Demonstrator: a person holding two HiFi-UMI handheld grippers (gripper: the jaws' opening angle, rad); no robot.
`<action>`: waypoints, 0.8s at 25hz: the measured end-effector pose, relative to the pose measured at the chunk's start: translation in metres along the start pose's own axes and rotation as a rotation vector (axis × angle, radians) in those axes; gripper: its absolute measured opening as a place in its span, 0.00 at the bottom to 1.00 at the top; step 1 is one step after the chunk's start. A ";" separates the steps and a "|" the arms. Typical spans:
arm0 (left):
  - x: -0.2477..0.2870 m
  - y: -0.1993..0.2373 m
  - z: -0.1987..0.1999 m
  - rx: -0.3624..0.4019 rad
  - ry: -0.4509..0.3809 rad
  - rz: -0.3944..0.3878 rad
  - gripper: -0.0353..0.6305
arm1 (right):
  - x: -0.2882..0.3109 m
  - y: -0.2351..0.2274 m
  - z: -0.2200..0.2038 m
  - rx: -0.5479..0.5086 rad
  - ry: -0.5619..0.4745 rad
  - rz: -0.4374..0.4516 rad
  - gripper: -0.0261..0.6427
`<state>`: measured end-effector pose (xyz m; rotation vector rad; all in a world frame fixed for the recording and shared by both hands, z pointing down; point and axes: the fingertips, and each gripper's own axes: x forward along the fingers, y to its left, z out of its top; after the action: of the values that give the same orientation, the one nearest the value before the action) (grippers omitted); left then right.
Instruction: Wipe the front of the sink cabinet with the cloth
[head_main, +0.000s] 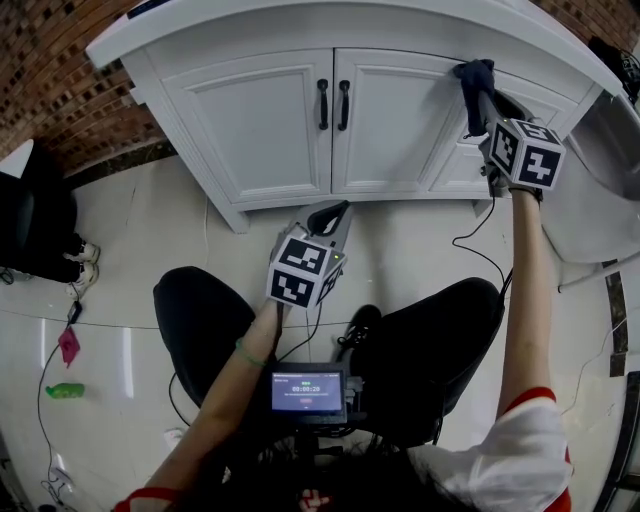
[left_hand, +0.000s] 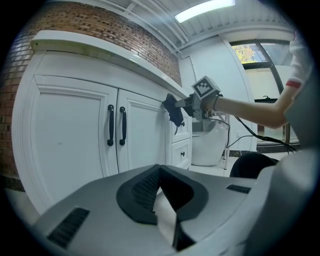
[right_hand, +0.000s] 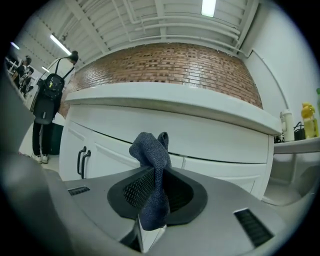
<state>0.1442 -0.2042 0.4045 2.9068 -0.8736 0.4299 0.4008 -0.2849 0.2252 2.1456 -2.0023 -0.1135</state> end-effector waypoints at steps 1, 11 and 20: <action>0.000 0.001 0.000 0.001 0.000 0.001 0.08 | 0.001 0.001 -0.008 0.007 0.014 0.002 0.13; 0.002 0.009 -0.010 -0.008 0.018 0.004 0.08 | 0.028 0.021 -0.152 0.080 0.290 0.013 0.13; 0.010 0.017 -0.024 -0.029 0.041 0.006 0.08 | 0.039 0.058 -0.278 0.066 0.566 0.058 0.13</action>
<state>0.1370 -0.2196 0.4305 2.8592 -0.8752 0.4709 0.4009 -0.3005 0.5115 1.8692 -1.7404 0.5158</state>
